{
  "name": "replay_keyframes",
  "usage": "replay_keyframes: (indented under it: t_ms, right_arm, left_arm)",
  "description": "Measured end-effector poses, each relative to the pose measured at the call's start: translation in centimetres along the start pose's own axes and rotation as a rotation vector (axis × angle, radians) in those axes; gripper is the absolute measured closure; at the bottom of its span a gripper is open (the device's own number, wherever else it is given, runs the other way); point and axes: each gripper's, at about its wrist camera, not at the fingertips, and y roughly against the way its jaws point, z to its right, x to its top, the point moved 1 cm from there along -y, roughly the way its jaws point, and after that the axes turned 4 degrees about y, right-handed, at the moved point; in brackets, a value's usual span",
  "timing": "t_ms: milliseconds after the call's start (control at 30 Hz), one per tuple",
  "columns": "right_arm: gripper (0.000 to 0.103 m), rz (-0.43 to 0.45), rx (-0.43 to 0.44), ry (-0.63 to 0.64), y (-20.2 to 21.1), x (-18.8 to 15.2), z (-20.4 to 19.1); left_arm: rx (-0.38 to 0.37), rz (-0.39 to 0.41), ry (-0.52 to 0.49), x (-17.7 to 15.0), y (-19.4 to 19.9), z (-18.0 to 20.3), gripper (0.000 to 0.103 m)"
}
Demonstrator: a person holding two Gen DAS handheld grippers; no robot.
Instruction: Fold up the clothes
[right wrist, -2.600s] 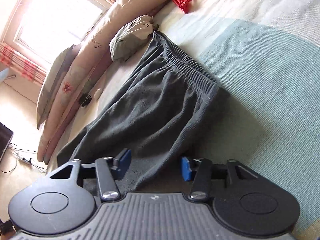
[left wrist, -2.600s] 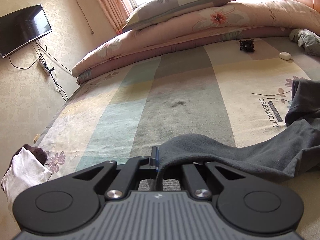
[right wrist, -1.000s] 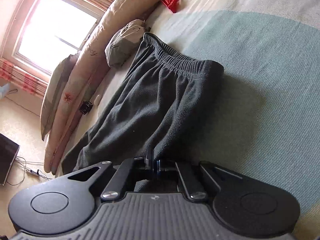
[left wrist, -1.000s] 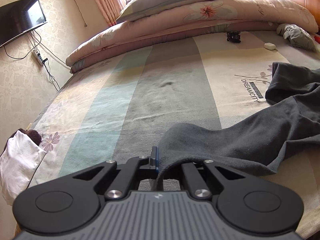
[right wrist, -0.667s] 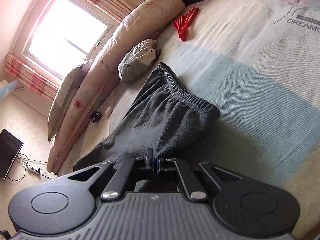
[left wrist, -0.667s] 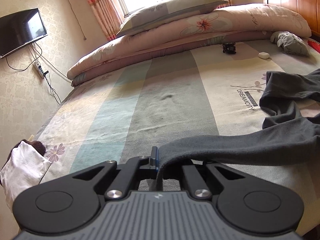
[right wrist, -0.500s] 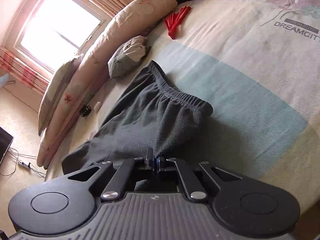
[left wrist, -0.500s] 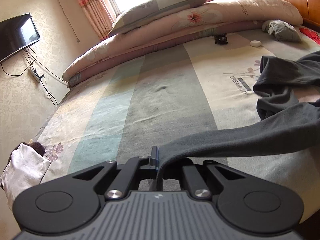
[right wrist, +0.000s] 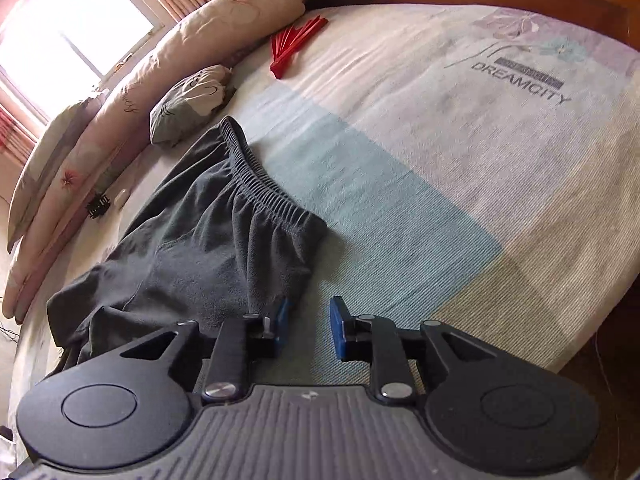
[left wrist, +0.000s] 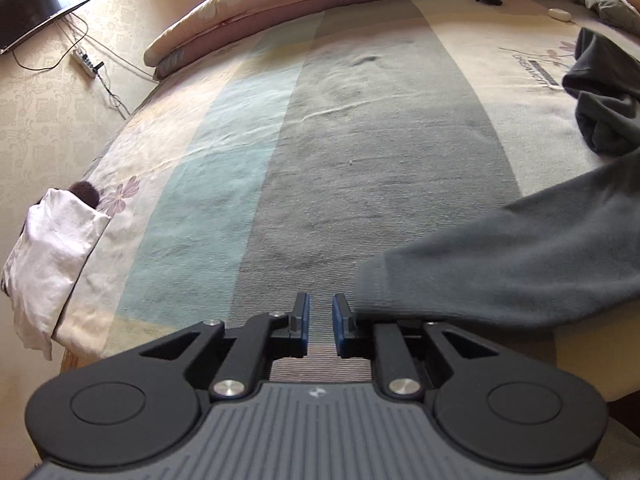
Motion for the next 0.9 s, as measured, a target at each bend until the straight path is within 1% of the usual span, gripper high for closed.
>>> replay_keyframes:
  t_ms: [33,100,167,233,300,367,400,467,533,600,700,767,900]
  right_arm:
    - [0.076,0.005,-0.002,0.008,0.0,0.2,-0.1]
    - [0.073,0.012,-0.007,0.028,0.0,0.7,-0.4]
    - [0.071,0.013,-0.011,0.059,-0.4,1.2,-1.1]
    - [0.069,0.019,-0.002,0.095,-0.8,1.9,-1.9]
    - [0.063,0.029,0.014,0.135,-1.4,2.8,-2.8]
    - [0.06,0.045,0.027,0.179,-2.0,3.9,-3.7]
    - [0.059,0.048,0.033,0.197,-2.5,4.6,-4.1]
    - [0.058,0.047,0.044,0.226,-3.7,6.0,-4.8]
    - [0.052,0.039,0.058,0.247,-5.1,7.4,-5.4]
    - [0.048,0.026,0.072,0.279,-6.9,8.7,-5.9]
    - [0.043,0.004,0.079,0.322,-9.9,10.4,-6.4]
    - [0.042,-0.009,0.071,0.345,-12.0,11.2,-6.6]
    - [0.034,-0.02,0.039,0.365,-15.9,12.5,-6.7]
  left_arm:
    - [0.002,0.003,0.014,0.3,0.1,-0.3,0.088]
    - [-0.018,0.029,0.03,1.1,0.9,-0.3,0.088]
    - [-0.054,0.058,0.009,2.2,1.7,0.9,0.088]
    - [-0.103,0.083,-0.026,3.3,2.5,2.8,0.086]
    - [-0.18,0.103,-0.071,4.5,3.3,5.8,0.074]
    - [-0.253,0.13,-0.119,5.5,4.2,9.0,0.068]
    - [-0.29,0.143,-0.143,6.0,4.6,10.6,0.067]
    - [-0.392,0.152,-0.179,7.0,5.7,14.1,0.067]
    - [-0.493,0.16,-0.213,7.7,6.7,17.3,0.066]
    - [-0.593,0.16,-0.25,8.2,7.7,20.8,0.06]
    - [-0.71,0.153,-0.279,8.5,8.9,25.3,0.059]
    - [-0.769,0.149,-0.29,8.6,9.3,27.9,0.059]
    - [-0.813,0.151,-0.298,8.1,9.7,31.9,0.059]
